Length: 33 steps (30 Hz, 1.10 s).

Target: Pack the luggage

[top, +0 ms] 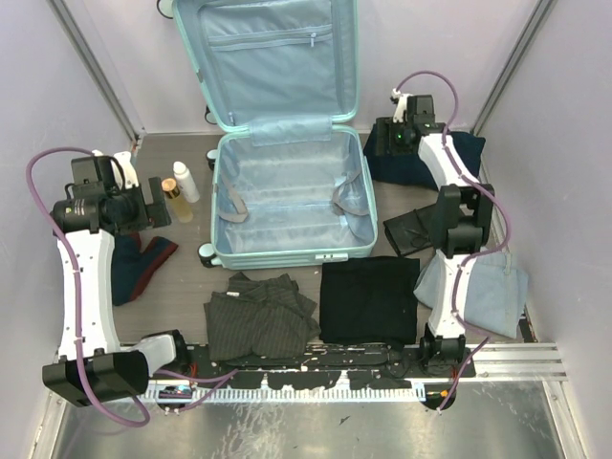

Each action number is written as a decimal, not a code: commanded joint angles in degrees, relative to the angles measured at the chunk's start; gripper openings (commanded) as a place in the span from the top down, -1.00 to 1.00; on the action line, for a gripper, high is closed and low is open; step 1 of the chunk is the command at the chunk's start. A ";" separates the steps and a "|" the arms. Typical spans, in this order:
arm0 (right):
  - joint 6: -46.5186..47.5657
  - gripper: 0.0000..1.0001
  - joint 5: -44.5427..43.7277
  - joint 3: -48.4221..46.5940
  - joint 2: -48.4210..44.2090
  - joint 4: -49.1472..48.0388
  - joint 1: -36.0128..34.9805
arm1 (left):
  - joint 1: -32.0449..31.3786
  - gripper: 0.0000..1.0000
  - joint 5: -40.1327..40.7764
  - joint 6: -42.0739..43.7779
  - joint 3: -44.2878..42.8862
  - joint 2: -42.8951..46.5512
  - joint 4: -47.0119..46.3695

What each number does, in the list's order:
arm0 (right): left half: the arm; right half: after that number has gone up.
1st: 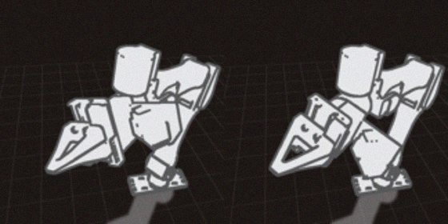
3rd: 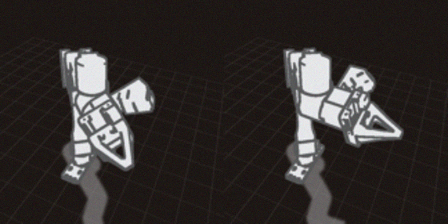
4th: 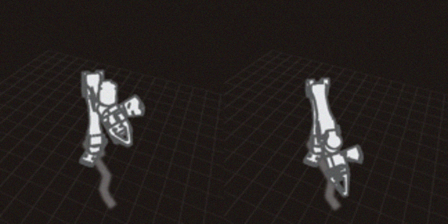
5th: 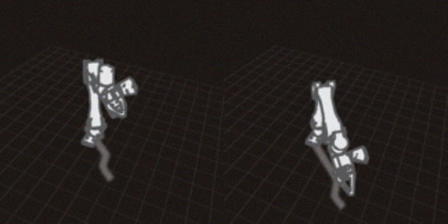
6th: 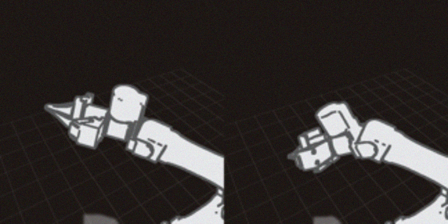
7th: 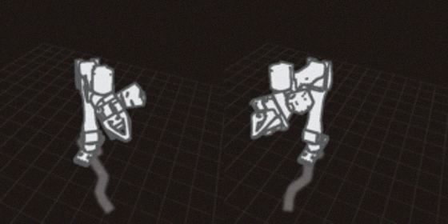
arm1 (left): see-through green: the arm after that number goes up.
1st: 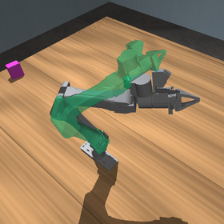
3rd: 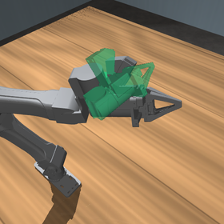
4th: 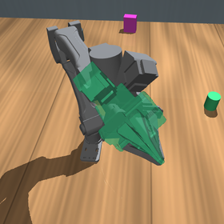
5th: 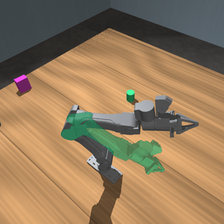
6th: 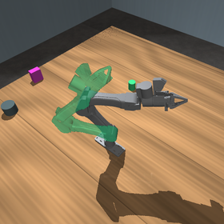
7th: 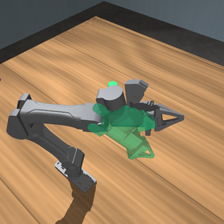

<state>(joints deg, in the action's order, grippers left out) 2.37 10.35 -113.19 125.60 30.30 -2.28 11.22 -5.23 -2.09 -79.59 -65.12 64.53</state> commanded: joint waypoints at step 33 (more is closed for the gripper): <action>12.41 -0.98 1.68 2.36 -6.13 13.03 7.05 | -0.30 -0.96 -0.68 1.12 -3.80 -1.70 -1.48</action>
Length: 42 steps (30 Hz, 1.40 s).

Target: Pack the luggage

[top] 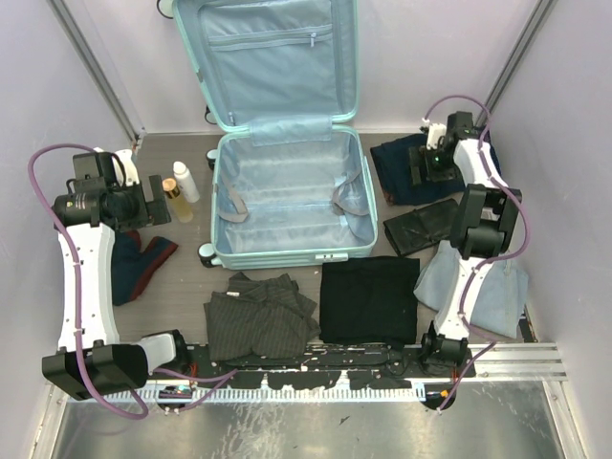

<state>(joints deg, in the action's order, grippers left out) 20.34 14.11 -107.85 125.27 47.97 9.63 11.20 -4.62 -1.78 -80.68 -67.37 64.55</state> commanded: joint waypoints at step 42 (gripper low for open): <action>-16.14 -1.00 -8.28 -7.32 11.13 -7.73 -13.14 | -0.31 -0.96 -2.21 2.22 -0.68 1.37 -0.39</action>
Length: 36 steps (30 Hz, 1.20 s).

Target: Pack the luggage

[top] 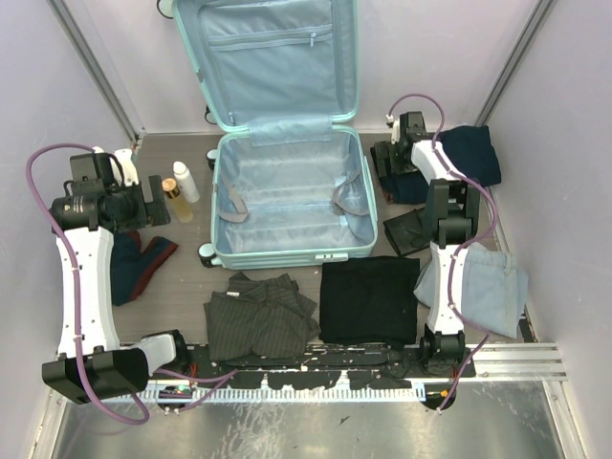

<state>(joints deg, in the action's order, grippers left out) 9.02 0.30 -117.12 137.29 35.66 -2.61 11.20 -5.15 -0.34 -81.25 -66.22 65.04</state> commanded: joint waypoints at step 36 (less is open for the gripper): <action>9.89 0.99 13.24 5.09 0.60 13.85 6.92 | -0.30 -0.96 -2.47 3.44 0.03 -0.15 -0.55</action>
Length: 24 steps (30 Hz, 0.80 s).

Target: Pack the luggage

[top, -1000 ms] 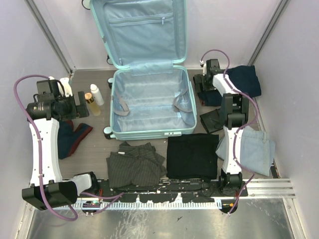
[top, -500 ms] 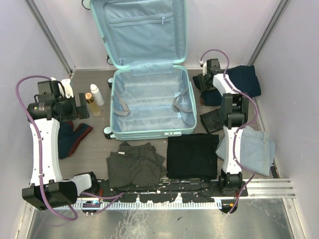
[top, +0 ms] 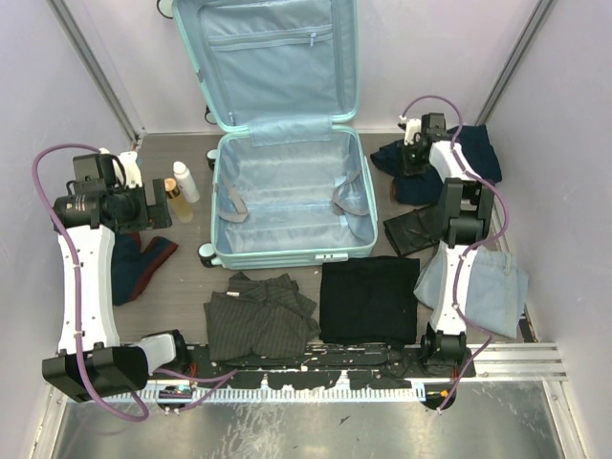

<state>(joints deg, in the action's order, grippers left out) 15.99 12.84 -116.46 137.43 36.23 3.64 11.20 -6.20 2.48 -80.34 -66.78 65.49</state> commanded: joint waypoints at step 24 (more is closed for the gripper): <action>-6.93 0.99 35.73 -2.11 -9.34 13.25 12.89 | -0.30 -0.96 -4.27 -1.14 -3.36 -2.88 -2.50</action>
<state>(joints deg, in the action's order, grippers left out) 13.26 39.92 -115.37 133.51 48.49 15.51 11.20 -8.51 2.26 -80.47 -69.17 65.23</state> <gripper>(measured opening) 0.222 0.980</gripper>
